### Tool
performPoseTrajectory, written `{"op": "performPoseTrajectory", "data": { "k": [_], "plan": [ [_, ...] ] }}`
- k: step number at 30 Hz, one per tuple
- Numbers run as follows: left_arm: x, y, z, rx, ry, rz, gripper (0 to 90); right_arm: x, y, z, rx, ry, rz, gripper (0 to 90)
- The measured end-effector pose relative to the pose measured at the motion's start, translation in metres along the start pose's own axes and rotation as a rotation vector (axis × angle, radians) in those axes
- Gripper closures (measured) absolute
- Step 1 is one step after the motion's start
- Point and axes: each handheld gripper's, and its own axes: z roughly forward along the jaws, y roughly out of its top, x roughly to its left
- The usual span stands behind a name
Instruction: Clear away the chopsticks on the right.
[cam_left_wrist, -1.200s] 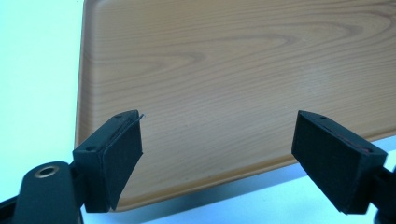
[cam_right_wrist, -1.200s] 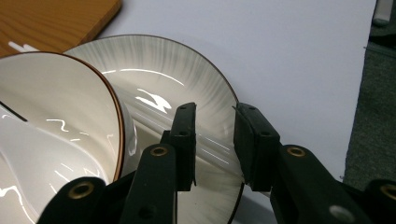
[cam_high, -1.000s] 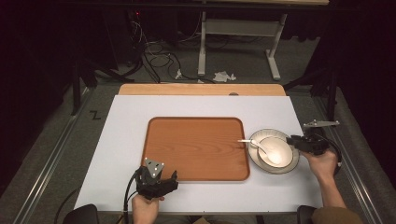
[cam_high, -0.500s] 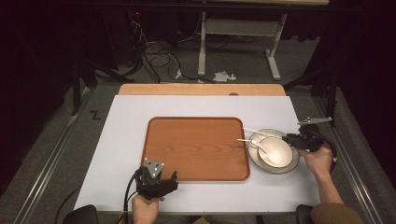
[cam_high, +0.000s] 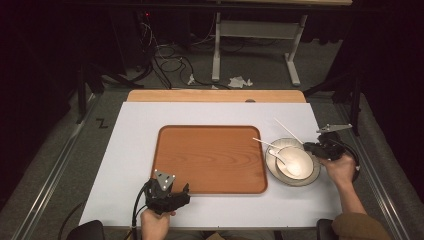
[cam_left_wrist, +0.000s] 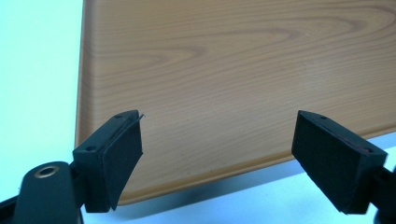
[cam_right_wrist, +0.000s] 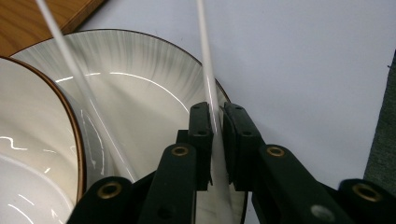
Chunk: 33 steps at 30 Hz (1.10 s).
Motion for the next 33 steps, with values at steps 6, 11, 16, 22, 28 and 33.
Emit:
{"op": "performPoseTrajectory", "data": {
  "k": [6,11,16,22,28,33],
  "plan": [
    [-0.001,0.000,0.000,0.000,0.002,0.002,16.5,0.001,0.001,-0.004,-0.032,-0.003,0.007,84.9],
    [-0.001,0.001,0.001,-0.003,-0.003,0.006,16.5,0.005,0.002,-0.011,-0.067,-0.005,-0.007,85.1],
    [-0.003,0.002,0.003,-0.001,-0.009,0.013,16.5,0.010,0.002,-0.021,-0.091,0.002,-0.013,85.1],
    [-0.006,0.006,0.006,-0.007,-0.024,0.028,16.5,0.018,-0.002,-0.035,-0.126,0.007,-0.016,85.1],
    [-0.010,0.012,0.010,-0.015,-0.051,0.053,16.5,0.028,-0.007,-0.048,-0.147,-0.001,-0.016,85.1],
    [-0.014,0.016,0.014,-0.018,-0.075,0.074,16.5,0.036,-0.013,-0.060,-0.174,0.012,0.001,85.1]
  ]
}}
